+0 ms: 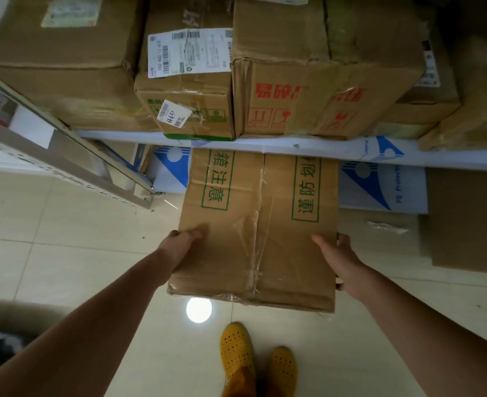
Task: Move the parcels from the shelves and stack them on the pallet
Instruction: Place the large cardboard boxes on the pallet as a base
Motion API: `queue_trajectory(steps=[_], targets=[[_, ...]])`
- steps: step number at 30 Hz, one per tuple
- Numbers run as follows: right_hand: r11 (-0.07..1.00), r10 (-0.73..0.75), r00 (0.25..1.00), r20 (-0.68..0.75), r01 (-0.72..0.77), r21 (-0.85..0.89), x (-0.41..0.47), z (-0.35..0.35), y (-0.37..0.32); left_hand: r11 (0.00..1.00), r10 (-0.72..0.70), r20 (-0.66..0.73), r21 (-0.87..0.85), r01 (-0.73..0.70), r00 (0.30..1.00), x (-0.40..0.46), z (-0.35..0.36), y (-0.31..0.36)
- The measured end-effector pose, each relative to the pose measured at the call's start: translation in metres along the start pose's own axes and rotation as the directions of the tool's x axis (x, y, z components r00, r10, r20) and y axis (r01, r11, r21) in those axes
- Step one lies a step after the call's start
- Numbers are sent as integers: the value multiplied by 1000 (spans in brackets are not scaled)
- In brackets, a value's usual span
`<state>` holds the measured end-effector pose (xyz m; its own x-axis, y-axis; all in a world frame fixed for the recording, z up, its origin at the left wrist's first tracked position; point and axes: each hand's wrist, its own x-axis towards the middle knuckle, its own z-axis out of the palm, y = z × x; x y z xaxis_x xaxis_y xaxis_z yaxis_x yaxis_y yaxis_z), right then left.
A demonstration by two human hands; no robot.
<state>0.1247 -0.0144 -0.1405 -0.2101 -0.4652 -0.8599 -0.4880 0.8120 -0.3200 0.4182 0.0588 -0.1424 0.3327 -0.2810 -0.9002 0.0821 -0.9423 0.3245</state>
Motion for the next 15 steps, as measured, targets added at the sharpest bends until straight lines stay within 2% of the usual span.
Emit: queue_trajectory(steps=[5,9,12,15], targets=[[983,87,995,-40,-79,165,2,10,10,1000,-22,-35,-14,21,999,-5,-8,-15],[990,54,997,-57,-46,132,-10,16,27,998,27,-112,55,-21,993,-16,-9,-33],[995,28,998,-59,-22,94,-23,17,39,994,98,-79,56,-94,992,-31,-11,-50],[987,69,991,-114,-51,151,-33,19,53,997,74,-44,-7,-75,996,-48,-11,-72]])
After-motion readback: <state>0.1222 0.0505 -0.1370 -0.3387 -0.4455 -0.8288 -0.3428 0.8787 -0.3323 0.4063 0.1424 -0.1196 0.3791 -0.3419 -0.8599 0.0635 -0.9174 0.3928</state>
